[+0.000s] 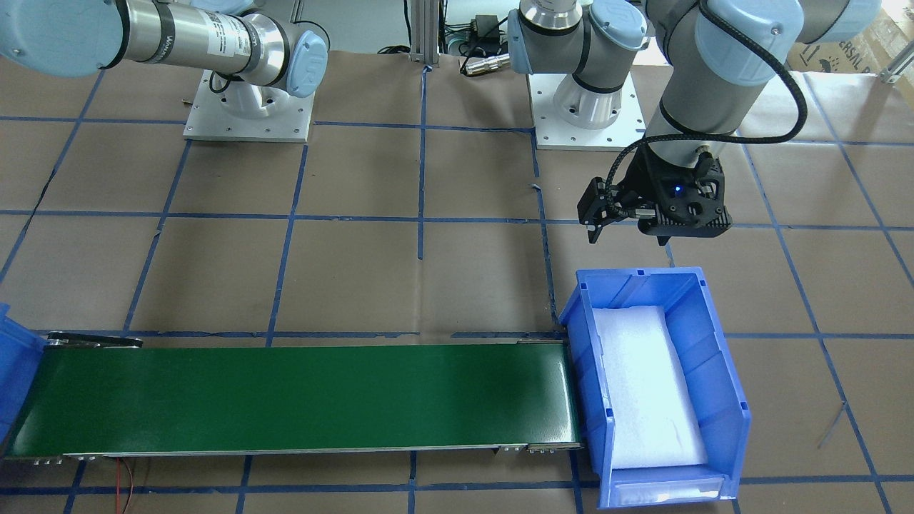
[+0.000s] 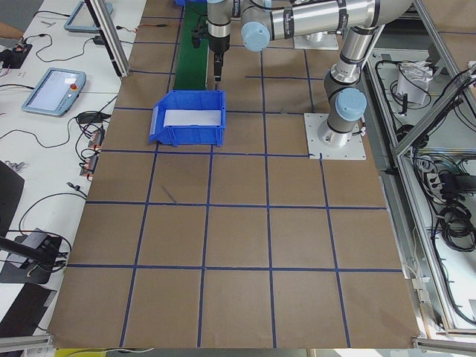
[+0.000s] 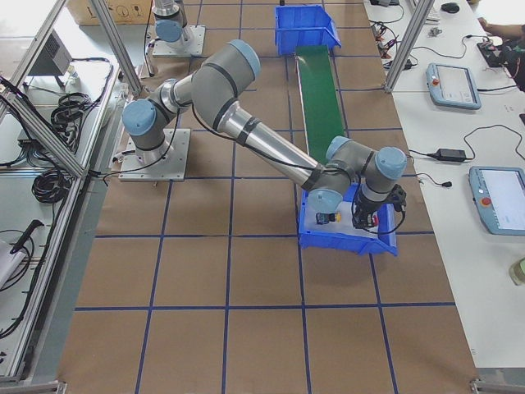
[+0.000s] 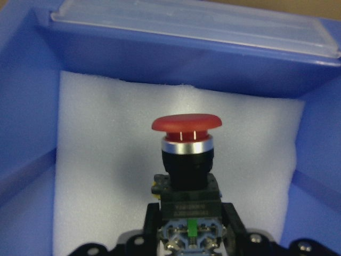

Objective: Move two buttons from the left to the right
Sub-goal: 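Lower the red button onto the foam and open the right gripper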

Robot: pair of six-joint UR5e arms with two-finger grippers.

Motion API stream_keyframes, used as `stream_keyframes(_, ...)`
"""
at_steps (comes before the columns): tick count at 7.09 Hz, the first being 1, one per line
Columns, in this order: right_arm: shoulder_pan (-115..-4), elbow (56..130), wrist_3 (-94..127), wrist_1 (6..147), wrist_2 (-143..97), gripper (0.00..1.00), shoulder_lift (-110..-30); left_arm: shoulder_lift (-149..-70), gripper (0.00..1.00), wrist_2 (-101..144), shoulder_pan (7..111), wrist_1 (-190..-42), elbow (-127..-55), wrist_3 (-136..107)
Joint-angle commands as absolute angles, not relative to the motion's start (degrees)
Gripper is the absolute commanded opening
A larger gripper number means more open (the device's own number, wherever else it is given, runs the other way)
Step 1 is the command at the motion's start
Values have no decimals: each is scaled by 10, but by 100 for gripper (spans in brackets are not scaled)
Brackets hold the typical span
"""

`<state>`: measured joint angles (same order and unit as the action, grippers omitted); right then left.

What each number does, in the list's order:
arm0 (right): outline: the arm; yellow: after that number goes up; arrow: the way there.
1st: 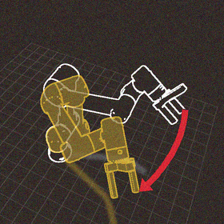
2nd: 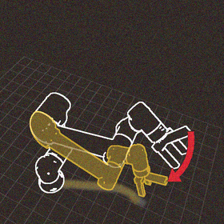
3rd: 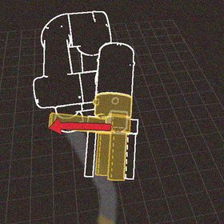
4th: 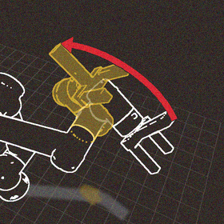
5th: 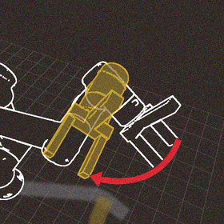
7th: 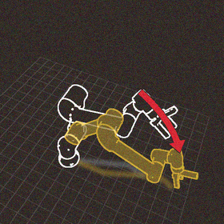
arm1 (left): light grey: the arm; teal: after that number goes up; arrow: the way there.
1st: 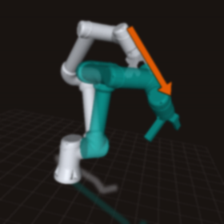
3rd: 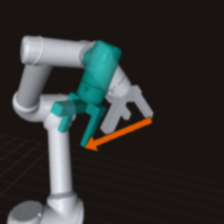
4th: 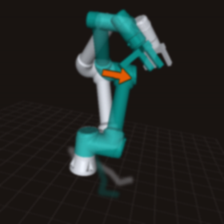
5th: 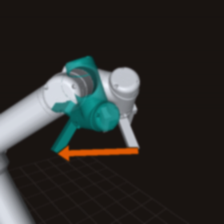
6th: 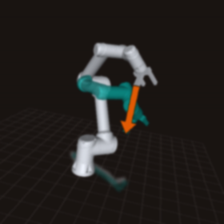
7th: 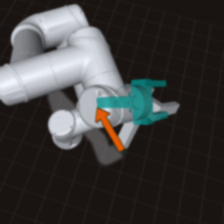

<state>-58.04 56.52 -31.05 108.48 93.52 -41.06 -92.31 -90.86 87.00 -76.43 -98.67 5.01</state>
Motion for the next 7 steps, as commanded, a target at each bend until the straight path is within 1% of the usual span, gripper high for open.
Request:
stream_keyframes(1,-584,563,-310,1083,935,47,-410,-921,100,-910,870,-765,-987,50)
stream_keyframes(2,-584,563,-311,1082,935,62,-410,-922,100,-910,870,-765,-987,50)
stream_keyframes(3,-584,562,-311,1083,934,62,-409,-919,100,-908,870,-764,-986,49)
stream_keyframes(4,-584,562,-311,1082,935,68,-409,-918,100,-909,871,-764,-986,49)
stream_keyframes(5,-584,561,-311,1082,934,70,-408,-918,100,-909,871,-764,-986,49)
stream_keyframes(7,-584,544,-312,1076,935,70,-410,-919,100,-909,871,-764,-986,49)
